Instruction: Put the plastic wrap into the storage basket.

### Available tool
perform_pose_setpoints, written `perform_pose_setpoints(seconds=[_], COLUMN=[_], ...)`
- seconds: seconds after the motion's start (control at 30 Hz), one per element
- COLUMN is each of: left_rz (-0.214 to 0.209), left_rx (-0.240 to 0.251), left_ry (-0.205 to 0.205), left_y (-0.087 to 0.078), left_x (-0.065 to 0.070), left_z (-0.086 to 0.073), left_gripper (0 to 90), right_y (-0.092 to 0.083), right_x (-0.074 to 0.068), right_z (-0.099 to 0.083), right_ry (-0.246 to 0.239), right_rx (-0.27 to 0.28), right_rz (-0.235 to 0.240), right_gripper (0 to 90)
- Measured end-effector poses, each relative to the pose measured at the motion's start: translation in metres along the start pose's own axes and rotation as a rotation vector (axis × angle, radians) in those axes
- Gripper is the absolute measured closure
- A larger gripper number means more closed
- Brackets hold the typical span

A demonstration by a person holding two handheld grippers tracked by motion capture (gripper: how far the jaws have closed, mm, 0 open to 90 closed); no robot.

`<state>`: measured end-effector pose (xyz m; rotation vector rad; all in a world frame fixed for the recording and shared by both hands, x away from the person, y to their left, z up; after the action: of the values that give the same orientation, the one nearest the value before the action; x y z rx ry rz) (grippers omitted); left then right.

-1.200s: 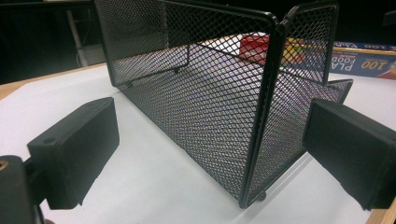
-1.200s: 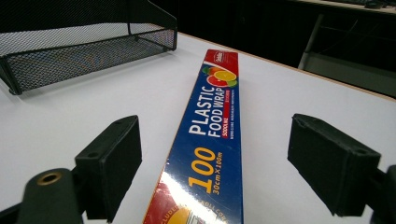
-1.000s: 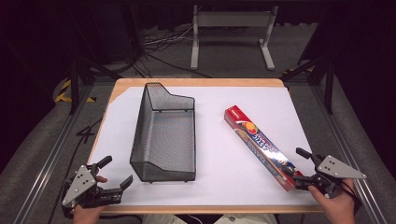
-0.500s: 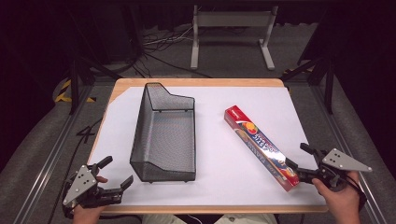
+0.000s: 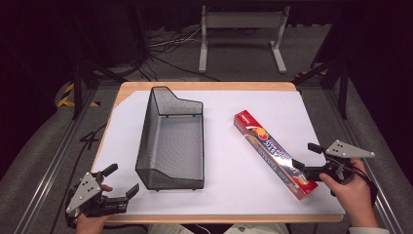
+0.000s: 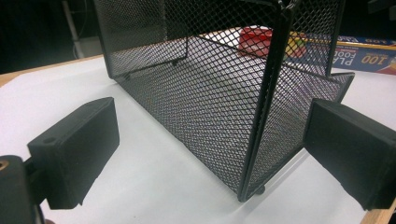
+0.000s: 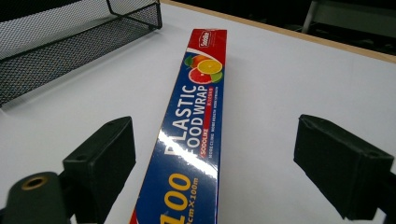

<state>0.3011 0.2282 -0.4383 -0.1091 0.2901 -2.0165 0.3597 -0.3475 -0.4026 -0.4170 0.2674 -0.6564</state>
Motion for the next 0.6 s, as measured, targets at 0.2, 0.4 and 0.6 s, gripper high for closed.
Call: perform_pose_setpoints(seconds=[0.2, 0.4, 0.6], left_rz=[-0.004, -0.005, -0.006], left_rx=[-0.002, -0.005, -0.009], left_ry=[0.006, 0.013, 0.015], left_y=[0.0, 0.0, 0.0], left_x=[0.0, 0.0, 0.0], left_z=[0.0, 0.0, -0.001], left_gripper=[4.5, 4.5, 4.5], right_y=[0.007, 0.019, 0.04], right_x=[0.004, 0.003, 0.002], right_z=[0.007, 0.015, 0.019], right_ry=[0.019, 0.038, 0.07], right_rx=[-0.075, -0.095, -0.148], right_rz=[0.011, 0.018, 0.048], right_gripper=[17.4, 17.1, 15.6])
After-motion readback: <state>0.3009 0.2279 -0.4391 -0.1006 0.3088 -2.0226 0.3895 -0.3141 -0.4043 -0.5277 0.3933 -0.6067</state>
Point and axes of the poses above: each handheld gripper's, and its own axes: y roughly forward along the jaws, z roughly out of its top, x roughly to its right, the point moved 5 cm from there along y, roughly forward along the jaws, and after that the axes turned 15 degrees about z, right-handed, at the moved point
